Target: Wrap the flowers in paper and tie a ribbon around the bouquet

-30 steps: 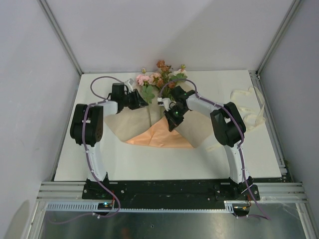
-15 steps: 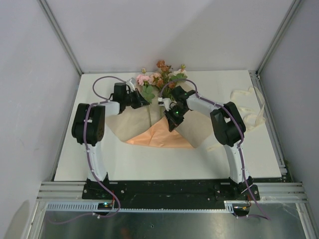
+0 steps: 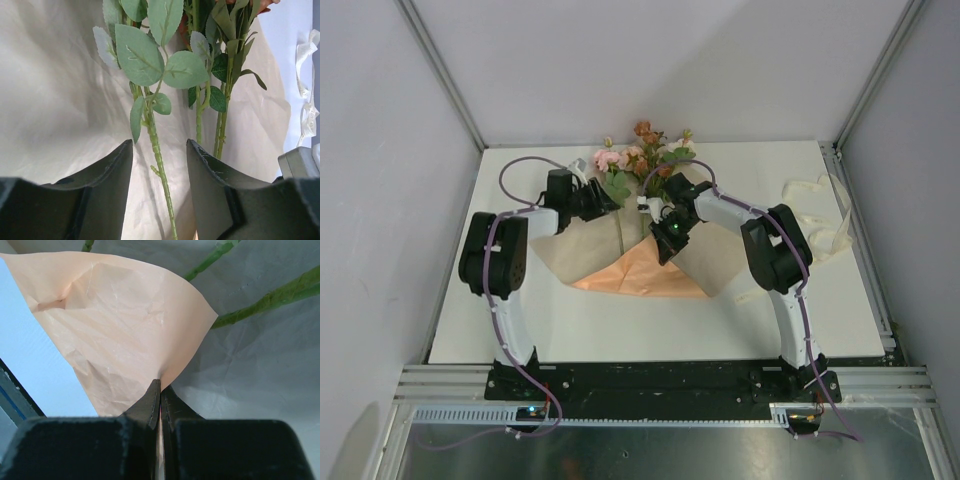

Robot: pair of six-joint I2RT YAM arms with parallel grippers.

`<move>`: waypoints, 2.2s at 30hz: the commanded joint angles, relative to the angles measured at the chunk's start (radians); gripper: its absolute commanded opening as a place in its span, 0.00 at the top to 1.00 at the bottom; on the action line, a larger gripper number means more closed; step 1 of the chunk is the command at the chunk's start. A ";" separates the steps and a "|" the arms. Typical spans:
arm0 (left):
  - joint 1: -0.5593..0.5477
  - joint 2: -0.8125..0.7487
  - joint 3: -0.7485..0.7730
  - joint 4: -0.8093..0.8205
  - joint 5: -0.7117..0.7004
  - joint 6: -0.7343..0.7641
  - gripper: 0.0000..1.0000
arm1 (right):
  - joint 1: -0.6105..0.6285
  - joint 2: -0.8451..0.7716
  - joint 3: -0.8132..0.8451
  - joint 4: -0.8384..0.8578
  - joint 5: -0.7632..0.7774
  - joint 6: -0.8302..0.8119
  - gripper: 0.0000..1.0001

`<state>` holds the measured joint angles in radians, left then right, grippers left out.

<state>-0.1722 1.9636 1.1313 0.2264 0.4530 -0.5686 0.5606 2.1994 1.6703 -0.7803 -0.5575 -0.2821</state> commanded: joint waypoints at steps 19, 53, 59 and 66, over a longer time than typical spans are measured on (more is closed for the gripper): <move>-0.022 0.001 0.020 0.143 0.108 -0.017 0.99 | -0.005 -0.002 0.033 0.002 -0.035 0.000 1.00; -0.030 0.108 -0.012 0.181 0.085 -0.201 0.61 | -0.017 0.018 0.119 0.023 0.019 0.014 1.00; -0.025 0.059 -0.009 0.145 0.109 -0.147 0.48 | -0.016 0.051 0.137 0.031 0.039 0.015 1.00; 0.015 -0.050 -0.081 0.086 0.114 -0.104 0.31 | -0.011 0.066 0.148 0.027 0.034 0.015 1.00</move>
<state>-0.1951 2.0346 1.1000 0.3454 0.5549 -0.7238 0.5476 2.2665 1.7699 -0.7708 -0.5297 -0.2691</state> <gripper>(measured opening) 0.671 0.009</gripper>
